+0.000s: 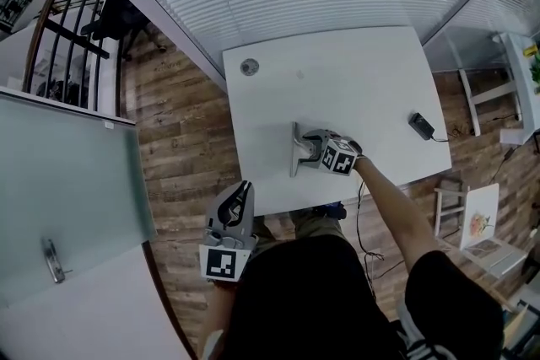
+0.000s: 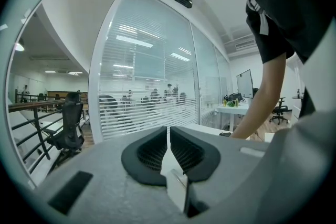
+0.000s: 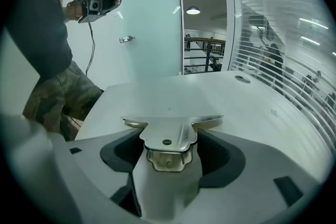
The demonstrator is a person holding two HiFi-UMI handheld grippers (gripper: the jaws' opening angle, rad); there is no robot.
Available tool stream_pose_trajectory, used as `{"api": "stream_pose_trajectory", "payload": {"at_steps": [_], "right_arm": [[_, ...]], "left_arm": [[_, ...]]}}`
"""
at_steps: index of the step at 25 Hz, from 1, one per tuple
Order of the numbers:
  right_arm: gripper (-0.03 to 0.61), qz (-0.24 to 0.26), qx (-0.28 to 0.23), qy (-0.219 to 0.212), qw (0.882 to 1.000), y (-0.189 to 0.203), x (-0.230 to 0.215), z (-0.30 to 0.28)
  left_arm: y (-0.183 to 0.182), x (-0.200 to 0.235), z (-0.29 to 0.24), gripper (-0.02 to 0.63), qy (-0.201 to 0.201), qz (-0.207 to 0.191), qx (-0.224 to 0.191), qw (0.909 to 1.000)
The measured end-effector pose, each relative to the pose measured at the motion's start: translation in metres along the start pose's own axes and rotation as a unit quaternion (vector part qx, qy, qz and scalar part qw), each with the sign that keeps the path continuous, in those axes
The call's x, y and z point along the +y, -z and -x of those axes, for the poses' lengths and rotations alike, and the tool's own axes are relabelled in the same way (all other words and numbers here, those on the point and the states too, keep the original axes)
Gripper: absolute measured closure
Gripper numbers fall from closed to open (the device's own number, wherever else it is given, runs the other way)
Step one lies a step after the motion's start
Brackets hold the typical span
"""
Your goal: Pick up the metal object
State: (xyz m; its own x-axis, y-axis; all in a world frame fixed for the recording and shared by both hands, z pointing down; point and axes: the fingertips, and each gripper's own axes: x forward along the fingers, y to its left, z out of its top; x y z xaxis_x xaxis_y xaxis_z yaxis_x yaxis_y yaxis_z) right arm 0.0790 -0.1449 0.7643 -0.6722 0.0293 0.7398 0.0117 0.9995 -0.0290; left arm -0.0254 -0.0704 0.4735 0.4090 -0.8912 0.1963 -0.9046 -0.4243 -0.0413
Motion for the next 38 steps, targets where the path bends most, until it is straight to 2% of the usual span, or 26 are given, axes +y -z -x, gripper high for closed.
{"api": "stream_pose_trajectory", "payload": {"at_steps": [7, 24, 33, 38], "right_arm": [[0.285, 0.002, 0.002, -0.008, 1.000, -0.002, 0.002, -0.003], [0.288, -0.022, 0.000, 0.007, 1.000, -0.002, -0.001, -0.005], [0.288, -0.064, -0.008, 0.019, 0.998, -0.007, -0.005, -0.002], [0.288, -0.092, -0.011, 0.045, 0.995, -0.010, -0.006, 0.003]], "left_arm": [[0.003, 0.006, -0.002, 0.581, -0.006, 0.006, 0.003, 1.0000], [0.000, 0.012, -0.009, 0.581, 0.002, 0.008, -0.002, 1.0000], [-0.003, 0.020, -0.004, 0.581, 0.008, 0.008, -0.005, 0.9999], [-0.005, 0.029, -0.004, 0.581, 0.019, 0.007, -0.008, 0.9998]]}}
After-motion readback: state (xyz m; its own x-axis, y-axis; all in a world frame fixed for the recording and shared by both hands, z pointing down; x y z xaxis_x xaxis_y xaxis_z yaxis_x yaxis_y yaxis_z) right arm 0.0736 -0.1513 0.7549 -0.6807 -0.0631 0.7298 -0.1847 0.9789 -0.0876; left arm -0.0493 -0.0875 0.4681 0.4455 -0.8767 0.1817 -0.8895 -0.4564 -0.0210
